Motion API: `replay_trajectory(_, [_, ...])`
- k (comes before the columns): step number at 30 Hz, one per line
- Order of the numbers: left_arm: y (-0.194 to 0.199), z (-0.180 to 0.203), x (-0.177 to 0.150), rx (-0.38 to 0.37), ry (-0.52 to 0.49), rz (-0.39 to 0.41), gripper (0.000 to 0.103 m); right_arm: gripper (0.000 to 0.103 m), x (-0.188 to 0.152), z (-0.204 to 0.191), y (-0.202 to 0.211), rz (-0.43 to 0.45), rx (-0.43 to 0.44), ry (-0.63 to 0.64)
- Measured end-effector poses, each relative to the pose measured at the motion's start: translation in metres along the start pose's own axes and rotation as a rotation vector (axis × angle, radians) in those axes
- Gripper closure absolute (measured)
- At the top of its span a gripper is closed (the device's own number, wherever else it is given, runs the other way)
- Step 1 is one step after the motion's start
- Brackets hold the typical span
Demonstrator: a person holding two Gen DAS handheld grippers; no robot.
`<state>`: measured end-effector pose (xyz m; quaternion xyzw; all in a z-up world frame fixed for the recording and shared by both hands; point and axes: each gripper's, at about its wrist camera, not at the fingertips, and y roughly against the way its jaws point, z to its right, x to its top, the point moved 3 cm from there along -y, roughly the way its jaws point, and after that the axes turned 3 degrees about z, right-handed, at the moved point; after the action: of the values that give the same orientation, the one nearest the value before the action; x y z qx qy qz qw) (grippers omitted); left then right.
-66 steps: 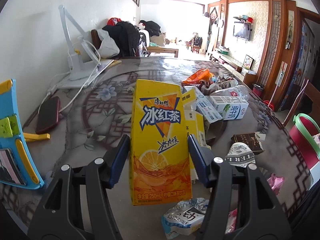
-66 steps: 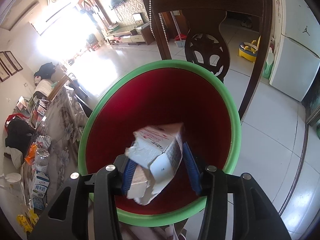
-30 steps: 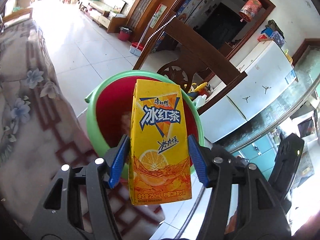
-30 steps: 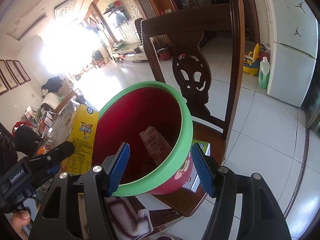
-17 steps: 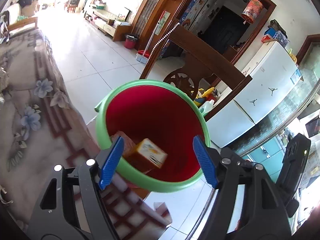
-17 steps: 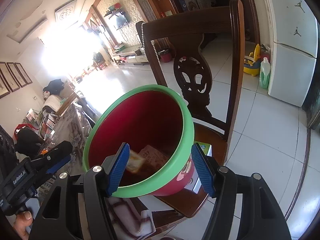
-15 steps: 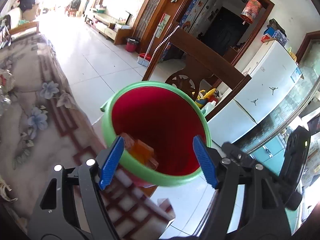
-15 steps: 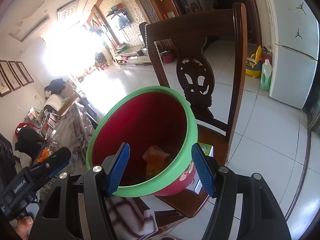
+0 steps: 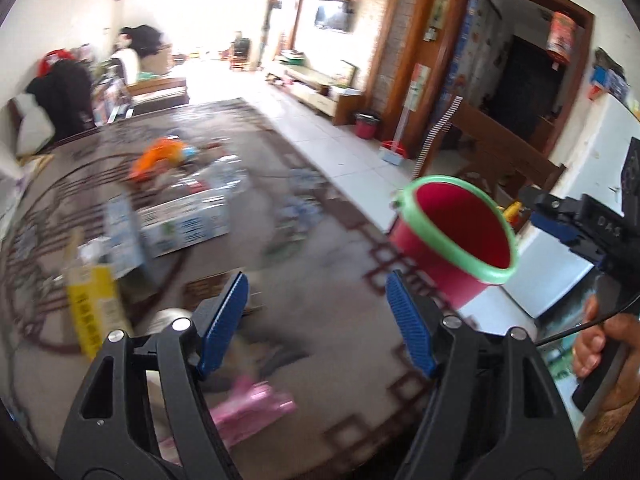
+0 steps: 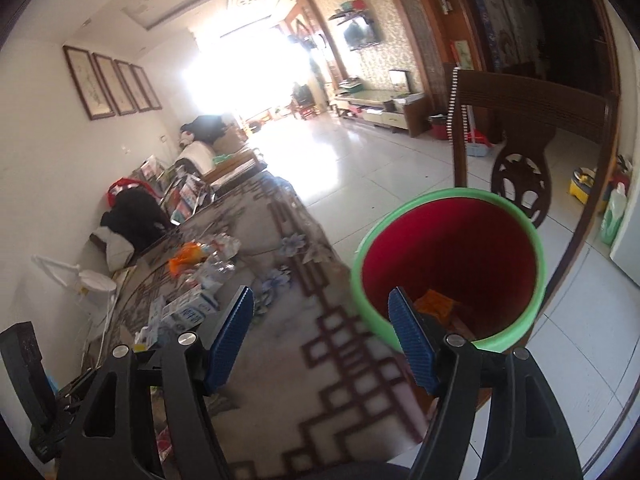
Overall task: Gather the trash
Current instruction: 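Grasp the patterned paper cup with the left tool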
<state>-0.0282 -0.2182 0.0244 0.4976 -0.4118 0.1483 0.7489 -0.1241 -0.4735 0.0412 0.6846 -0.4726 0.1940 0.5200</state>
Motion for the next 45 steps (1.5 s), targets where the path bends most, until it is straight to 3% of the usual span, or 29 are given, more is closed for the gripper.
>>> replay_trajectory(5, [0.0,-0.052,-0.018,0.079,0.035,-0.069,0.034,0.035,-0.017,-0.053,-0.015,-0.076,0.1,0.083])
replay_trajectory(14, [-0.053,-0.088,-0.06,0.127,-0.001,-0.266,0.034,0.035,-0.047,-0.091,-0.04,-0.165,0.089,0.177])
replay_trajectory(19, [-0.073,-0.11,-0.069,0.103,0.115,-0.307,0.034,0.034,-0.06,-0.097,-0.058,-0.217,0.069,0.222])
replay_trajectory(22, [-0.078,-0.115,-0.069,0.086,0.149,-0.299,0.038,0.034,-0.068,-0.11,-0.078,-0.262,0.075,0.29])
replay_trajectory(24, [-0.078,-0.115,-0.069,0.091,0.139,-0.289,0.051,0.034,-0.073,-0.12,-0.092,-0.294,0.075,0.355])
replay_trajectory(28, [-0.067,-0.121,-0.063,0.07,0.191,-0.235,0.051,0.032,-0.079,-0.142,-0.125,-0.359,0.081,0.492])
replay_trajectory(31, [-0.049,-0.131,-0.053,0.102,0.227,-0.165,0.051,0.027,-0.083,-0.157,-0.146,-0.397,0.087,0.598])
replay_trajectory(38, [-0.01,-0.166,-0.042,0.145,0.374,-0.029,0.051,0.026,-0.108,-0.187,-0.194,-0.523,0.119,0.752])
replay_trajectory(41, [-0.004,-0.174,-0.042,0.148,0.41,-0.015,0.051,0.02,-0.121,-0.199,-0.209,-0.547,0.128,0.798])
replay_trajectory(45, [-0.004,-0.175,-0.042,0.145,0.429,-0.018,0.051,0.019,-0.14,-0.213,-0.223,-0.578,0.145,0.868])
